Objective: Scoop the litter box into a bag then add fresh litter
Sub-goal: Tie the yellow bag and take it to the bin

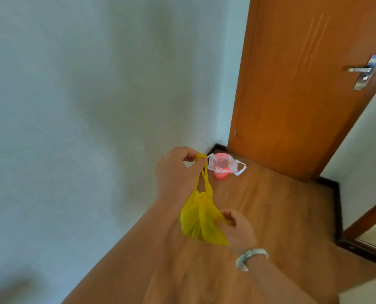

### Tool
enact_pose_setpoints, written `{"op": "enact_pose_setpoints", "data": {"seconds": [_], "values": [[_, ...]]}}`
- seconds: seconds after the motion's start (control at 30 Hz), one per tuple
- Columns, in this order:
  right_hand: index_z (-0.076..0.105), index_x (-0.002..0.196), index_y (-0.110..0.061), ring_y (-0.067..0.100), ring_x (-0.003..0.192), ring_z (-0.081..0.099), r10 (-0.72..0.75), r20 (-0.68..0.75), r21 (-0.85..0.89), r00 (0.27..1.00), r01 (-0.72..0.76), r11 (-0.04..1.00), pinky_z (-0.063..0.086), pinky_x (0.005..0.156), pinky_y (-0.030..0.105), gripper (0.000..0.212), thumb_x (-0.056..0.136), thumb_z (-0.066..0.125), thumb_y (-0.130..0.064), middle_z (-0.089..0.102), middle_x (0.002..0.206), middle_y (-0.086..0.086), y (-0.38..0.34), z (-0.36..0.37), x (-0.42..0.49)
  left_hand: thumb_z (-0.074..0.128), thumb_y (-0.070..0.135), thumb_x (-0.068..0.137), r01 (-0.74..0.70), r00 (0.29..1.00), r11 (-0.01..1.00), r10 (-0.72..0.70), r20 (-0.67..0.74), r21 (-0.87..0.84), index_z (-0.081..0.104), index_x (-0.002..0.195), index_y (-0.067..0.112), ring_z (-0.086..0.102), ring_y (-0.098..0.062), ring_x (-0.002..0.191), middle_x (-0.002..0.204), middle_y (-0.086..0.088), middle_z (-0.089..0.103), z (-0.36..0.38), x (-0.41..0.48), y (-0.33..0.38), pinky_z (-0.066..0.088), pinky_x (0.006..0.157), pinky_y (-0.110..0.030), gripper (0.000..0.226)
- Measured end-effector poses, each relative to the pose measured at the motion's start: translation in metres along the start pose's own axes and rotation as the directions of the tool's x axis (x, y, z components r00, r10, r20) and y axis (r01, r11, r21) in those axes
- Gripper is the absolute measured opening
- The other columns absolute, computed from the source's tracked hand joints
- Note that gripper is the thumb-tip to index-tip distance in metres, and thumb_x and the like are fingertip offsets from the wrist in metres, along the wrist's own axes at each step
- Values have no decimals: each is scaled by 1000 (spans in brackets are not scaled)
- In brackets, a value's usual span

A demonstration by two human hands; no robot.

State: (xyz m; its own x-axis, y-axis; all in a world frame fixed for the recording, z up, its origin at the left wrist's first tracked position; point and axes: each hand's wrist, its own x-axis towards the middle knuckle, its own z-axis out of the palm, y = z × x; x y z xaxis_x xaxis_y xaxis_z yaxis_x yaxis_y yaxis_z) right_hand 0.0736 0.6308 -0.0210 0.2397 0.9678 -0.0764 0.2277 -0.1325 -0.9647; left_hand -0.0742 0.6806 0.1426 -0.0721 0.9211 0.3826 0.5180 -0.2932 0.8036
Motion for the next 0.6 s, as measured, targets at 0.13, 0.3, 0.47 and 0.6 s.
{"op": "enact_pose_setpoints", "data": {"seconds": [0.13, 0.3, 0.47, 0.6], "values": [[63, 83, -30, 7, 86, 58, 33, -80, -30, 996, -36, 999, 44, 71, 20, 12, 80, 68, -20, 64, 91, -6, -2, -20, 44, 70, 28, 78, -22, 997, 999, 25, 74, -42, 61, 71, 32, 59, 0, 79, 78, 14, 63, 43, 45, 5, 44, 71, -22, 12], [62, 86, -30, 8, 90, 58, 42, -120, -58, 992, -50, 997, 43, 72, 16, 13, 81, 69, -20, 62, 93, -8, 8, -55, 105, 69, 27, 80, -26, 989, 999, 32, 145, -46, 62, 74, 29, 60, -4, 79, 80, 12, 64, 109, 101, 10, 46, 74, -24, 9], [59, 99, -30, 5, 94, 57, 48, -124, -55, 991, -55, 997, 43, 75, 15, 29, 75, 75, -32, 60, 100, -11, 17, -93, 170, 67, 28, 82, -17, 986, 998, 26, 163, -56, 68, 81, 19, 61, -9, 83, 86, 7, 67, 180, 152, 14, 44, 72, -24, 9], [51, 95, -36, 5, 94, 55, 50, -66, -101, 997, -57, 993, 44, 76, 18, 44, 63, 76, -53, 54, 100, -14, 21, -120, 225, 68, 26, 82, 34, 989, 996, -22, 144, -79, 68, 80, 22, 60, -8, 83, 83, 9, 66, 232, 192, 23, 40, 69, -17, 5]]}}
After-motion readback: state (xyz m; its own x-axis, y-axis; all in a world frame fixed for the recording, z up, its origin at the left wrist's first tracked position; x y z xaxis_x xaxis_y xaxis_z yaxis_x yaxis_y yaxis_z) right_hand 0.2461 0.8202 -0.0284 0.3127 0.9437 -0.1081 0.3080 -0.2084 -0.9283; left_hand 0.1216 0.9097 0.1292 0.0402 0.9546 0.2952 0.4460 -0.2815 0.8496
